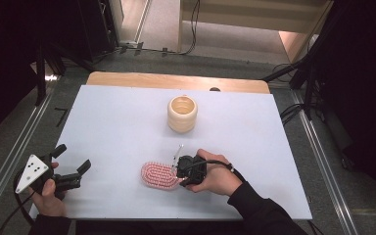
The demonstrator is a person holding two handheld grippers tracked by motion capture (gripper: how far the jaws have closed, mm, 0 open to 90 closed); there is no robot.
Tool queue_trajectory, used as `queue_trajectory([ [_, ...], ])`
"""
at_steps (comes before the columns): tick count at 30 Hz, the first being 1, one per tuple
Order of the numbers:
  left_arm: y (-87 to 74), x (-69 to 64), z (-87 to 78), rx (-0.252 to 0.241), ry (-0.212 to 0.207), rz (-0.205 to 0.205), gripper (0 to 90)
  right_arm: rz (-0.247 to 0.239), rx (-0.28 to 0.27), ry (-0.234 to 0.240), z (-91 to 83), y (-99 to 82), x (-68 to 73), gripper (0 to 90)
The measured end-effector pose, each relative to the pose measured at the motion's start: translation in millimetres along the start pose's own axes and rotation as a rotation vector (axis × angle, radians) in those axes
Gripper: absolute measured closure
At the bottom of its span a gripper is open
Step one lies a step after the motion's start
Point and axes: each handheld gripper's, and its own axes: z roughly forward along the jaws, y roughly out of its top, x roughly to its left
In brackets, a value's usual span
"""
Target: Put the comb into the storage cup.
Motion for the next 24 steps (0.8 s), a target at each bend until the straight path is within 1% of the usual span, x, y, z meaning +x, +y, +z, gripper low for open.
queue_trajectory([
  [1,0.0,0.0,-0.1,0.000,0.001,0.000,0.3,0.002,-0.006,0.013,-0.6,-1.0,-0.7,67.9],
  [2,0.0,0.0,0.0,0.000,0.001,-0.001,0.3,0.005,-0.013,0.003,-1.8,-1.7,-0.6,67.9],
  [3,0.0,0.0,0.0,0.000,0.001,-0.001,0.3,0.005,-0.013,0.003,-1.8,-1.7,-0.6,67.9],
  [4,0.0,0.0,-0.1,0.000,0.001,0.000,0.3,0.012,-0.030,0.011,-3.3,-3.5,-2.5,67.9],
  [5,0.0,-0.1,0.0,0.000,0.001,-0.001,0.3,0.017,-0.040,0.003,-4.2,-4.2,-2.4,67.9],
  [6,0.0,-0.1,0.0,0.000,0.001,0.000,0.3,0.026,-0.046,0.007,-5.0,-4.8,-3.2,67.9],
  [7,0.0,-0.1,0.0,0.000,0.000,0.000,0.3,0.020,-0.055,0.008,-5.2,-5.2,-3.5,67.9],
  [8,0.0,-0.1,0.0,0.000,0.000,0.000,0.3,0.028,-0.059,-0.004,-6.4,-5.6,-3.0,67.9],
  [9,0.0,-0.1,-0.1,0.001,0.001,0.000,0.3,0.037,-0.069,-0.004,-7.1,-5.9,-3.1,67.9],
  [10,0.0,-0.1,-0.1,0.001,0.001,0.000,0.3,0.031,-0.086,-0.018,-7.6,-6.2,-3.4,67.9],
  [11,0.0,-0.1,-0.1,0.001,0.001,0.001,0.3,0.031,-0.086,-0.018,-7.6,-6.2,-3.4,67.9],
  [12,0.0,-0.1,0.0,0.001,0.001,0.000,0.3,0.051,-0.117,-0.023,-9.6,-6.9,-5.3,67.9],
  [14,0.0,-0.1,0.0,0.001,0.000,0.000,0.3,0.054,-0.142,-0.036,-10.5,-7.5,-6.6,67.9],
  [15,0.0,-0.1,0.0,0.000,0.000,0.000,0.3,0.058,-0.148,-0.025,-11.1,-7.7,-7.6,67.9],
  [17,0.0,0.0,0.0,0.001,0.000,0.000,0.3,0.075,-0.164,-0.025,-12.6,-8.3,-7.9,67.8],
  [18,0.0,0.0,0.0,0.001,0.000,0.000,0.3,0.075,-0.164,-0.025,-12.6,-8.3,-7.9,67.8],
  [20,0.0,0.0,0.0,0.001,0.000,0.000,0.3,0.073,-0.195,-0.033,-14.1,-8.8,-9.6,67.8],
  [21,0.0,0.0,-0.1,0.000,0.000,0.000,0.3,0.089,-0.201,-0.033,-15.6,-9.1,-9.4,67.9],
  [22,0.0,0.0,-0.1,0.000,0.000,0.000,0.3,0.089,-0.229,-0.047,-16.5,-9.5,-9.7,67.9],
  [23,0.0,0.0,-0.1,0.000,0.000,0.000,0.3,0.089,-0.229,-0.047,-16.5,-9.5,-9.7,67.9],
  [24,0.0,0.0,0.0,0.000,-0.001,0.000,0.3,0.092,-0.280,-0.078,-20.4,-10.9,-10.6,67.8],
])
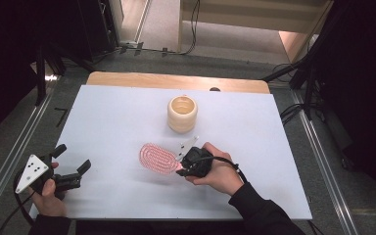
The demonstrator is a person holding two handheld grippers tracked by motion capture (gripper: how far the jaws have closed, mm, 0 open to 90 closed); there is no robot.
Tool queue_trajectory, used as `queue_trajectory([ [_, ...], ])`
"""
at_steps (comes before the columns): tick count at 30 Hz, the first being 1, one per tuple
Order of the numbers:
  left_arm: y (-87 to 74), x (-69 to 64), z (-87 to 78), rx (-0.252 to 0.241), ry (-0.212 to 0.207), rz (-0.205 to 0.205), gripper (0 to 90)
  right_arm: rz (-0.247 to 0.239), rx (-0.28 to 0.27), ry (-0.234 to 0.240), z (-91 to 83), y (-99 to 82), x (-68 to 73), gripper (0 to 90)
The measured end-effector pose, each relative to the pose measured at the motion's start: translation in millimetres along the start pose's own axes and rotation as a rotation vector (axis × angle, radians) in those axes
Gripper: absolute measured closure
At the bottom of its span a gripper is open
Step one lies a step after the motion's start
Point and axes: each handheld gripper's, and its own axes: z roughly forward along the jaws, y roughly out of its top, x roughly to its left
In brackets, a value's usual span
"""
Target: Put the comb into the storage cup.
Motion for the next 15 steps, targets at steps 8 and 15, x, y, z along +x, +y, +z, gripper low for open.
queue_trajectory([
  [8,0.0,-0.1,0.0,0.001,0.000,0.001,0.3,0.015,-0.094,-0.038,-6.5,-0.6,-4.0,67.8],
  [15,0.0,-0.1,-0.1,0.000,0.000,0.001,0.3,0.031,-0.142,-0.049,-8.4,-1.4,-6.1,67.8],
])
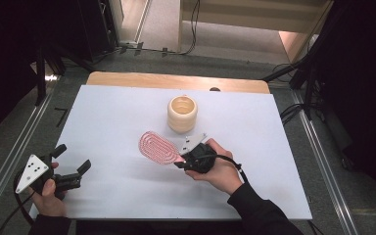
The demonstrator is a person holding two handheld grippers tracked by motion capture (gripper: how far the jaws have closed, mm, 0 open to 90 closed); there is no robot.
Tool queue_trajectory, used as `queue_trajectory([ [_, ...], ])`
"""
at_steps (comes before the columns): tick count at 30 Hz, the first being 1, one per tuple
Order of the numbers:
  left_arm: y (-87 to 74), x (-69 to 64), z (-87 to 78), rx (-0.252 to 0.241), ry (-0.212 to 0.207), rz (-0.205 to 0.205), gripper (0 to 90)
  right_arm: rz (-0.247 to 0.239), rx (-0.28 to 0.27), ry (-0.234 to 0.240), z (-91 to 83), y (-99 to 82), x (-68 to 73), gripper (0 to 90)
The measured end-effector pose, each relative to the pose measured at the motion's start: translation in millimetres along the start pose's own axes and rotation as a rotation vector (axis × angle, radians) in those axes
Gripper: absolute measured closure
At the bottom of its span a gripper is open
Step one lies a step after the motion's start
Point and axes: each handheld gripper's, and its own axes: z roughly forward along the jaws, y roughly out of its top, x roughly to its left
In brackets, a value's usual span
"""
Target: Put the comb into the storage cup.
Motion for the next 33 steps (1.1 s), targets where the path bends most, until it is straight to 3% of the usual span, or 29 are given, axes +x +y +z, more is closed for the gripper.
queue_trajectory([
  [13,0.0,0.1,-0.1,-0.001,0.000,0.000,0.3,0.025,-0.063,-0.003,-3.3,2.1,-1.4,67.8],
  [33,0.0,0.3,-0.3,-0.001,-0.001,-0.001,0.3,0.074,-0.208,-0.012,-13.6,5.0,-6.1,67.8],
])
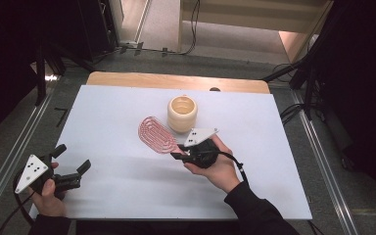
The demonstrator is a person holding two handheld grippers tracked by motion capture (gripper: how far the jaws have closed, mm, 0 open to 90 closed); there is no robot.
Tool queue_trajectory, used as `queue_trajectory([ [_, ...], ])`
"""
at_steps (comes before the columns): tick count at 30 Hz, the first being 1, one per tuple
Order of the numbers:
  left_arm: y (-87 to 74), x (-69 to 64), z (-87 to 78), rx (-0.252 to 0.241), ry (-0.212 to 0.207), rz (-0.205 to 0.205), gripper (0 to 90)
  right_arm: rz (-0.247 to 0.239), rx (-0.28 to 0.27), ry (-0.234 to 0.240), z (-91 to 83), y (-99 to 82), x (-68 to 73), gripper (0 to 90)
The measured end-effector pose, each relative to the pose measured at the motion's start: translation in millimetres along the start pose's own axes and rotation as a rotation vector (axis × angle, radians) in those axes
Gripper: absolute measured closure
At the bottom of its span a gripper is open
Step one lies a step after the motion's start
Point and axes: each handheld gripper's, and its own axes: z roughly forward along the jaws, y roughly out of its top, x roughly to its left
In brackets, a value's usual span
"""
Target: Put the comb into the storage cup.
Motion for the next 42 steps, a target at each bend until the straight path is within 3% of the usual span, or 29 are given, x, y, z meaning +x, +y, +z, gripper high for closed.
queue_trajectory([
  [16,0.0,0.0,-0.1,0.000,-0.001,0.000,0.3,0.034,-0.109,-0.023,-5.8,3.0,-2.2,67.8],
  [26,0.0,0.0,-0.1,0.001,-0.001,0.001,0.3,0.048,-0.181,-0.067,-8.9,5.7,-2.9,67.9],
  [42,0.0,-0.1,-0.1,0.001,-0.001,0.002,0.3,0.061,-0.244,-0.096,-12.0,14.3,-6.7,67.8],
])
